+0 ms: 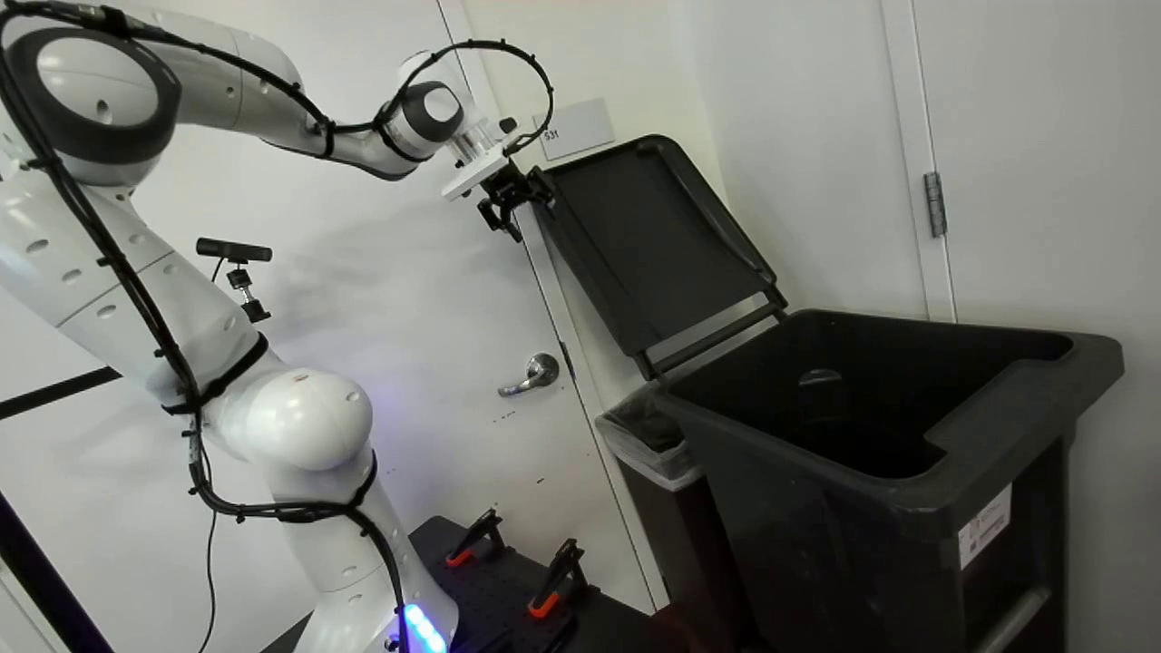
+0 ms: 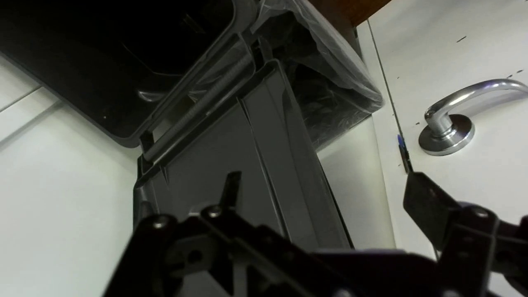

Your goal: Close the bin

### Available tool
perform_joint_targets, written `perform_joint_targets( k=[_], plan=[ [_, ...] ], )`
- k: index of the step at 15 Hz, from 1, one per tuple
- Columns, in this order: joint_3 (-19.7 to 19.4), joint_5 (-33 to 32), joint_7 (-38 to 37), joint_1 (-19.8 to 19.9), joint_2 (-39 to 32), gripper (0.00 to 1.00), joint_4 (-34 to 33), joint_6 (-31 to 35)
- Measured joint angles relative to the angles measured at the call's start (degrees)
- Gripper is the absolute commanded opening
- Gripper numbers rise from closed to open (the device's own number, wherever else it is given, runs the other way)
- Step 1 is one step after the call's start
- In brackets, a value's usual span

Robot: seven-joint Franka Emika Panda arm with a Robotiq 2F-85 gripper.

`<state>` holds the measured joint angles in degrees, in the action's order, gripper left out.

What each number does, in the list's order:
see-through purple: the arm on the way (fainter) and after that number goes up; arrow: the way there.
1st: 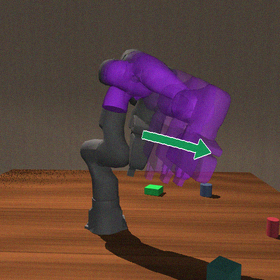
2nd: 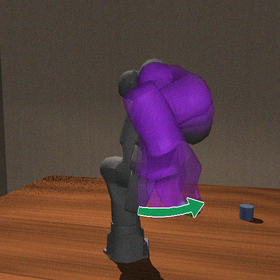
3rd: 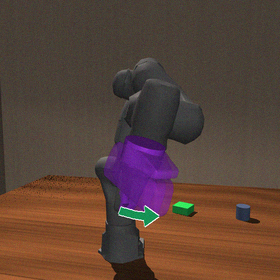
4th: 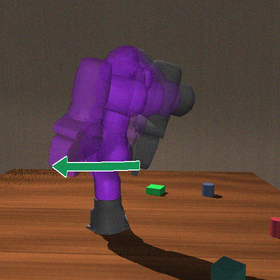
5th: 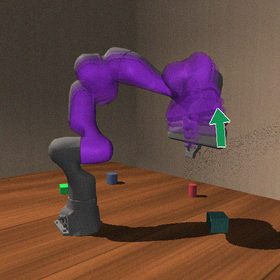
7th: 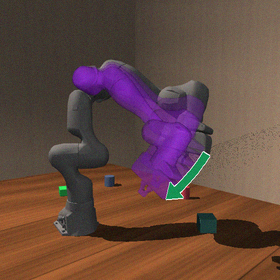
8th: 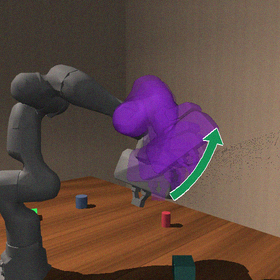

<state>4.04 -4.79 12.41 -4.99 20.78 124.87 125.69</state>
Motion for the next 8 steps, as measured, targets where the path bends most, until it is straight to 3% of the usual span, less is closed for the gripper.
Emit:
perform_joint_targets(
  k=[4,8],
  plan=[
    [0.32,-4.08,0.18,-0.14,-2.93,1.00,0.00,10.00],
    [0.91,-3.96,1.67,-1.70,-7.09,1.00,-0.04,19.83]
  ],
)
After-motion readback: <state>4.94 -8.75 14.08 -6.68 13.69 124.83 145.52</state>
